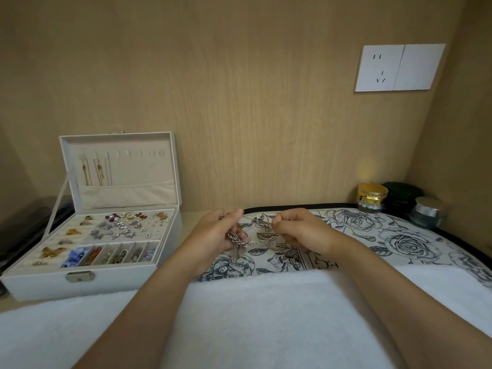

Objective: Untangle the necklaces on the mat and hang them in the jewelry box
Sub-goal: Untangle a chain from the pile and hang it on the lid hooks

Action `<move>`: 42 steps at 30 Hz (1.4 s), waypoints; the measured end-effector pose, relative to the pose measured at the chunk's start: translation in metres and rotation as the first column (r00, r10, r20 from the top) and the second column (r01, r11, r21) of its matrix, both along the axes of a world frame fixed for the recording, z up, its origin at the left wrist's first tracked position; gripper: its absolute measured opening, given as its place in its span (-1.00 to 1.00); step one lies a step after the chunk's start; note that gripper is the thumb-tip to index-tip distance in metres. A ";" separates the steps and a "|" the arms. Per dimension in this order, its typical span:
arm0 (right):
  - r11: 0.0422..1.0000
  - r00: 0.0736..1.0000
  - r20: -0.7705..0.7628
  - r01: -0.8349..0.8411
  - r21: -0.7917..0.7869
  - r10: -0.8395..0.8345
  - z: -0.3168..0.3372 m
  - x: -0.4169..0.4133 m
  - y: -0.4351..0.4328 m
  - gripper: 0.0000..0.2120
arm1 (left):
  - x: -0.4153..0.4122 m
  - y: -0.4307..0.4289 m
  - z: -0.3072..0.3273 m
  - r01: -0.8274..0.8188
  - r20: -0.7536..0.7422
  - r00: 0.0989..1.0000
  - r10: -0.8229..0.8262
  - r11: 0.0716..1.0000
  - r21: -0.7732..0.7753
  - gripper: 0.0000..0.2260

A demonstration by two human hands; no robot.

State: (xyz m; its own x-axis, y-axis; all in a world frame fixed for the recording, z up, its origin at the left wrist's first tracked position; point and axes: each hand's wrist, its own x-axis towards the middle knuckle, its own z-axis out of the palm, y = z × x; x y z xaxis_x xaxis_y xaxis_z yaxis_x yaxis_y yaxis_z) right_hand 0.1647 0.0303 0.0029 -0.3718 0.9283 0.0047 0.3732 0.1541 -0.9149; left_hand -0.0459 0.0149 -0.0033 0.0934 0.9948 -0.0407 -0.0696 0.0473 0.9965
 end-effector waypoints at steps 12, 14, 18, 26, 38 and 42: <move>0.999 0.982 0.187 -0.027 -0.019 0.030 -0.004 0.011 0.004 -0.81 | -0.003 0.002 -0.016 0.031 -0.756 0.633 0.165 0.971 0.237 -0.88; 1.000 0.975 0.221 -0.026 0.004 0.025 -0.006 0.011 0.006 -0.80 | -0.005 -0.001 -0.017 0.113 -0.837 0.515 0.188 0.952 0.283 -0.81; 1.000 0.977 0.214 -0.015 0.013 0.012 -0.012 0.011 0.010 -0.88 | -0.003 -0.007 -0.011 0.226 -0.887 0.364 0.285 0.897 0.381 -0.71; 0.997 0.987 0.155 0.035 0.063 -0.045 -0.010 0.004 0.007 -0.91 | 0.003 -0.005 -0.015 0.392 -0.883 0.363 0.299 0.810 0.436 -0.91; 0.980 0.972 -0.222 -0.110 -0.163 0.073 0.002 0.008 0.003 -0.85 | 0.027 -0.004 -0.024 0.130 -0.657 0.679 0.328 0.827 0.547 -0.96; 0.993 0.989 -0.143 -0.054 -0.108 0.038 0.002 0.009 0.004 -0.91 | 0.025 -0.008 -0.011 0.025 -0.445 0.881 0.159 0.925 0.379 -0.77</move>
